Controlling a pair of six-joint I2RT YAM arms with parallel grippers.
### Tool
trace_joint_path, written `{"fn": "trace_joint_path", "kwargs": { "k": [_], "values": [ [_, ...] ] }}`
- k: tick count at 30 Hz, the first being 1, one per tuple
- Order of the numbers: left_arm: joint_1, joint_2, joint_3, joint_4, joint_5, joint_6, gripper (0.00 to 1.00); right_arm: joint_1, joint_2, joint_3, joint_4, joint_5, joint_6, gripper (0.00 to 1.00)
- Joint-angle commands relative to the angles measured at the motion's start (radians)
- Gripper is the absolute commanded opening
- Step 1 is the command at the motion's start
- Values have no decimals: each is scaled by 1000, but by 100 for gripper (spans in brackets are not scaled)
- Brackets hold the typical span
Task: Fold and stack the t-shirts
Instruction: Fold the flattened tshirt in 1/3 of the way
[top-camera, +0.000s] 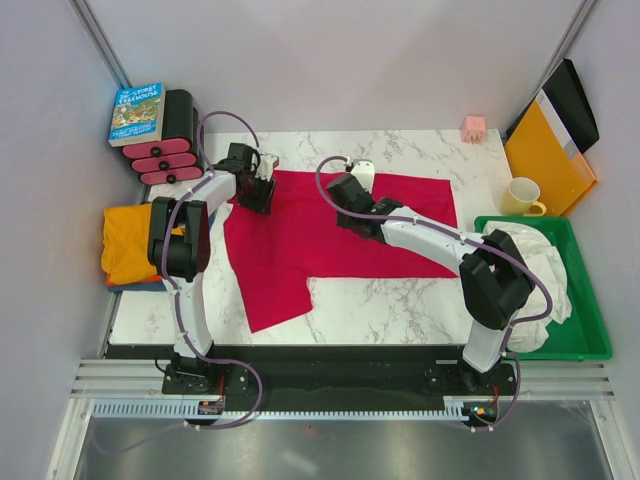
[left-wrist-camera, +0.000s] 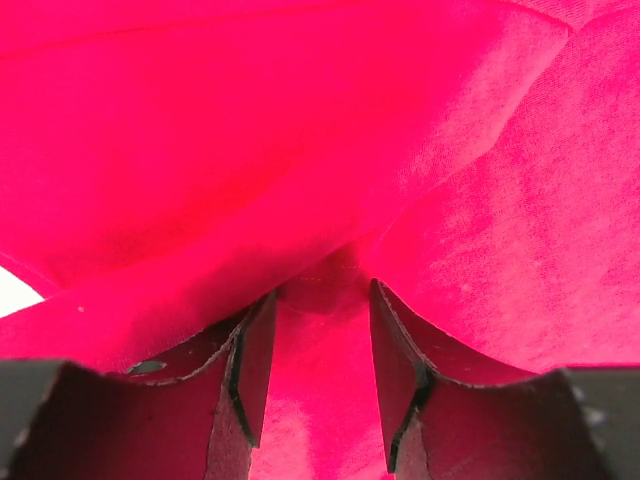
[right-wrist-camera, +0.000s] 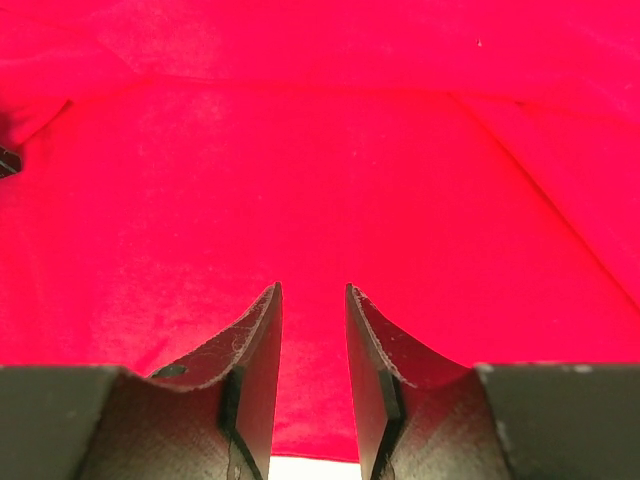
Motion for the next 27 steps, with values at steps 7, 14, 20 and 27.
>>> {"fn": "trace_joint_path", "kwargs": {
  "k": [7,14,20,27],
  "values": [
    [-4,-20,31,19,3,16,39,-5,-55,-33,32,-5,29,37],
    [-4,-45,30,29,-2,4,43,-3,-54,-48,42,-19,43,36],
    [-4,-52,39,34,-11,4,42,-3,-57,-50,42,-18,38,36],
    [-4,-52,34,40,-17,-7,25,-2,-60,-65,49,-25,43,34]
  ]
}}
